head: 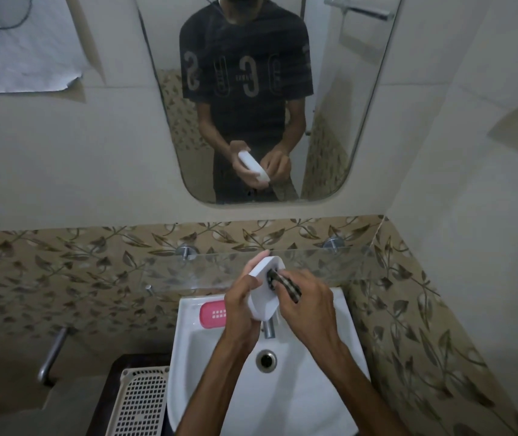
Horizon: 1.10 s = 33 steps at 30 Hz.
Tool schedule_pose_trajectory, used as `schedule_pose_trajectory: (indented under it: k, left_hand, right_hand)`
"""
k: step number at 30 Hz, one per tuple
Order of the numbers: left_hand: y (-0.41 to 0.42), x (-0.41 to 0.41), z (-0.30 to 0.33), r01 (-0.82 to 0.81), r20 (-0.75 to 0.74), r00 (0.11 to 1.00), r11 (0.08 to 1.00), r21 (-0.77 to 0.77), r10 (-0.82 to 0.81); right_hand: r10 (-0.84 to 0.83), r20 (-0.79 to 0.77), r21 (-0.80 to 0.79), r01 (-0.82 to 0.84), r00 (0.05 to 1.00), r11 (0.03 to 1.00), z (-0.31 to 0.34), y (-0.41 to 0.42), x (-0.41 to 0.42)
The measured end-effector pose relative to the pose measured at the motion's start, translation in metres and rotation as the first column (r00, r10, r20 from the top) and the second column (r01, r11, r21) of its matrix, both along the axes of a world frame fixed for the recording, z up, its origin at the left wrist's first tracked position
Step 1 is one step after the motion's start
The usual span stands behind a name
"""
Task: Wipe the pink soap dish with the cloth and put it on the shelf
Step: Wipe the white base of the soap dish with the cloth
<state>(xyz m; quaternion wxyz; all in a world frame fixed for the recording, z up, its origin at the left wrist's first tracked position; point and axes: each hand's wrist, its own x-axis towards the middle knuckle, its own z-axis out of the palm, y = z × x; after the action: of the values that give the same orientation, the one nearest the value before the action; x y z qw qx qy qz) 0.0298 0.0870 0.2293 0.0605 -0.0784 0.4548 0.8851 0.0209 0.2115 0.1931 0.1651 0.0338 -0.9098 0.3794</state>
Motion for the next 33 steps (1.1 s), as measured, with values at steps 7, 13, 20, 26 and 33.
schedule_pose_trajectory:
  k: [7,13,20,26,33]
  left_hand:
    - [-0.004,-0.004,-0.014,-0.037,-0.021,0.999,0.995,-0.093,0.035]
    - [-0.007,-0.004,-0.020,-0.035,-0.061,0.998,0.992,-0.119,0.027]
    - [-0.013,-0.010,-0.015,-0.041,-0.105,0.994,0.991,-0.129,0.027]
    - [-0.017,-0.014,-0.015,-0.021,-0.149,0.989,0.995,-0.098,0.007]
    - [-0.019,-0.015,-0.021,-0.003,-0.178,0.984,0.995,-0.100,-0.015]
  right_hand:
    - [0.088,0.197,-0.018,-0.087,0.977,0.996,-0.005,-0.006,0.013]
    - [0.100,0.194,0.089,-0.119,0.976,0.989,0.012,0.001,-0.001]
    - [0.189,0.135,0.031,-0.195,0.973,0.980,0.009,-0.012,0.010]
    - [0.183,0.117,-0.094,-0.173,0.976,0.981,0.010,-0.024,0.017]
    - [0.096,0.140,-0.124,-0.078,0.986,0.989,0.012,-0.020,0.009]
